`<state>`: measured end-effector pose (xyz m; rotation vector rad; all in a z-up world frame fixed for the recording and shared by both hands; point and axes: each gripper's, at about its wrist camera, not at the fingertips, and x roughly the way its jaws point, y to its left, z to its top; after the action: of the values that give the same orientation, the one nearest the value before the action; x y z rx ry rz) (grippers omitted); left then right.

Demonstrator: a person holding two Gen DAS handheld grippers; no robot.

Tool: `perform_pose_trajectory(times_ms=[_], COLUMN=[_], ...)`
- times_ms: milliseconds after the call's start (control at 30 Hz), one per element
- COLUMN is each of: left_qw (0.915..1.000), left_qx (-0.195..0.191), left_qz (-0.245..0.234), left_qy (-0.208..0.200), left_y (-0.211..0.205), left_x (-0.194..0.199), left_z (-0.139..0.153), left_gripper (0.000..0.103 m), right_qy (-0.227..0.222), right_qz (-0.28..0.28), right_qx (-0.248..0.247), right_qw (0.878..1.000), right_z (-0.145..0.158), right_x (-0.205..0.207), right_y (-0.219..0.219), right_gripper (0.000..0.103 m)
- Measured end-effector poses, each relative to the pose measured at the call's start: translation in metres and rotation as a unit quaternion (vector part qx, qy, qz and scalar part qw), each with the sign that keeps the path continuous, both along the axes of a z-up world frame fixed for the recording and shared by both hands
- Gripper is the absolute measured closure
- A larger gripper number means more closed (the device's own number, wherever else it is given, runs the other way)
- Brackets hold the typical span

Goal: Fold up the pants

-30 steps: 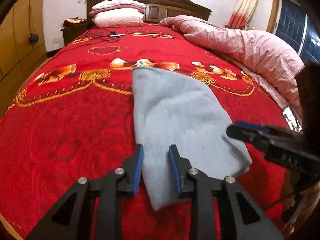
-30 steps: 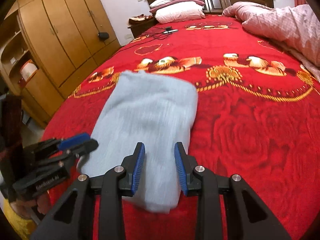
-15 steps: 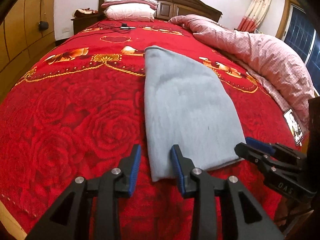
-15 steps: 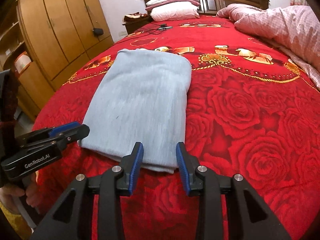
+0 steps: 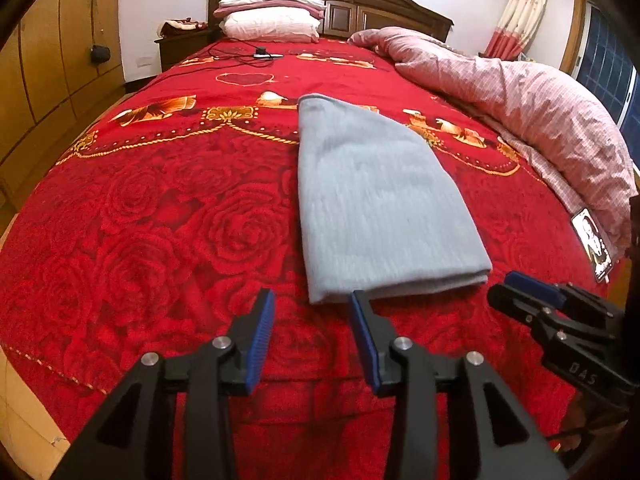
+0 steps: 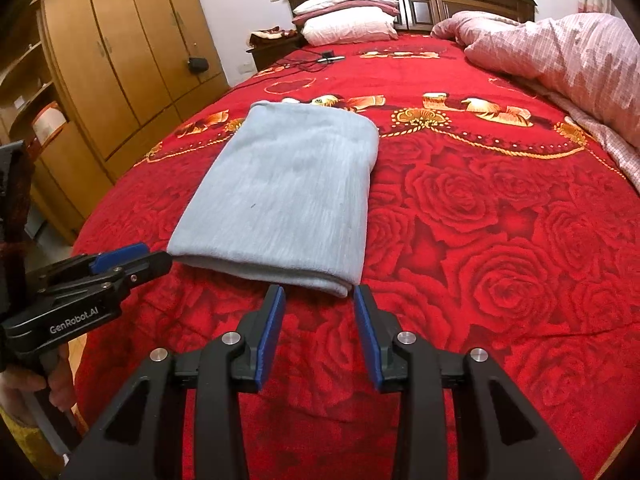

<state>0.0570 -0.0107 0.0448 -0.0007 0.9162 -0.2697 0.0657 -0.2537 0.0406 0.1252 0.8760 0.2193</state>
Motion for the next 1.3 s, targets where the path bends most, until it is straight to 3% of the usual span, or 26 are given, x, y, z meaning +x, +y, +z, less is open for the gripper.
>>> perform_pose_trajectory(times_ms=[300,567,667,767,833,867,1000,1133,1300], left_qw=[1.0,0.9998,0.9993,0.9984,0.9982,0.9982,0.9979,0.9964,0.9953], left_qx=[0.006,0.015,0.028,0.038,0.033,0.03,0.021,0.039,0.058], left_qz=[0.001,0.012,0.024,0.04,0.048,0.052,0.058,0.068,0.07], left_qy=[-0.006,0.008,0.011,0.012,0.01,0.009,0.02,0.034,0.033], left_y=[-0.003,-0.008,-0.01,-0.008,-0.005,-0.003,0.0,0.0,-0.004], left_x=[-0.019,-0.024,-0.022,-0.02,-0.018,-0.017,-0.01,-0.002,-0.001], left_z=[0.008,0.003,-0.002,-0.01,-0.014,-0.016,-0.027,-0.042,-0.051], left_gripper=[0.038,0.02,0.014,0.001,0.0,0.0,0.0,0.0,0.0], right_qy=[-0.013,-0.015,-0.001,0.0,-0.001,-0.002,0.01,0.027,0.02], right_qz=[-0.001,-0.01,-0.017,-0.032,-0.042,-0.049,-0.063,-0.066,-0.069], right_qx=[-0.005,-0.012,-0.014,-0.029,-0.041,-0.05,-0.055,-0.054,-0.097], right_qw=[1.0,1.0,1.0,0.999,0.998,0.998,0.996,0.996,0.993], right_z=[0.009,0.009,0.002,-0.005,-0.008,-0.011,-0.021,-0.038,-0.05], right_x=[-0.015,-0.023,-0.021,-0.021,-0.021,-0.02,-0.014,-0.009,-0.007], right_y=[0.002,-0.003,-0.008,-0.013,-0.015,-0.016,-0.022,-0.025,-0.015], right_gripper=[0.052,0.028,0.023,0.013,0.001,0.0,0.0,0.0,0.0])
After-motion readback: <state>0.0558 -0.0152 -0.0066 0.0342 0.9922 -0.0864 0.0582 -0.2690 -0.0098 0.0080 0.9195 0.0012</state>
